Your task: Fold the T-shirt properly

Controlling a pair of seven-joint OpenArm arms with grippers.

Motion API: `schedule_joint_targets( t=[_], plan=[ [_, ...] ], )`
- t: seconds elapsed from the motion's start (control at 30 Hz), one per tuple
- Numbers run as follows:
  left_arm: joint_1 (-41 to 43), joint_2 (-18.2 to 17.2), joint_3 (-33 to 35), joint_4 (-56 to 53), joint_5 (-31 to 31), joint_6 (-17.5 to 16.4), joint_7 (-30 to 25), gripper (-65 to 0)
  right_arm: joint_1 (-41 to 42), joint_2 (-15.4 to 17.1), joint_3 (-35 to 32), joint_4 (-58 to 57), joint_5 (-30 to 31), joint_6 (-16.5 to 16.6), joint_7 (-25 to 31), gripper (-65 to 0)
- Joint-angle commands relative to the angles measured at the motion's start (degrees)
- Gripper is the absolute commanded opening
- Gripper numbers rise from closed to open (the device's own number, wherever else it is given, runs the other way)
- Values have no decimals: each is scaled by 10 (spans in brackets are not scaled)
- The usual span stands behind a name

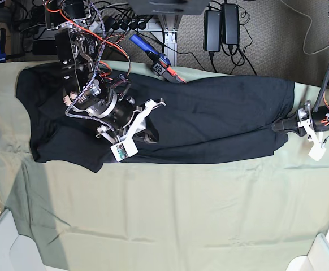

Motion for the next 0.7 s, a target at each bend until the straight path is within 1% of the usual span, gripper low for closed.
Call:
schedule_joint_targets(
  t=[0.0,0.13,0.33,0.47,0.67],
  plan=[
    [-5,-8,0,4,14,-4,13,-650,9,0,7,12,14,38,15,-650],
    [-5,-9,0,5,14,-4,12,-650,11,0,35,12,31,38,17,-650],
    [-25,-20,0,21,19,-4,11,-650,12,0,89,13,50,38,17,-650],
    [-58,-29,0,21,35,-4,11,-650,13,0,123,13,51,38,17,-650],
    [-105,-31,0,21,74,-4,11,-650,12,0,170,13,78,38,16,-650]
  ],
)
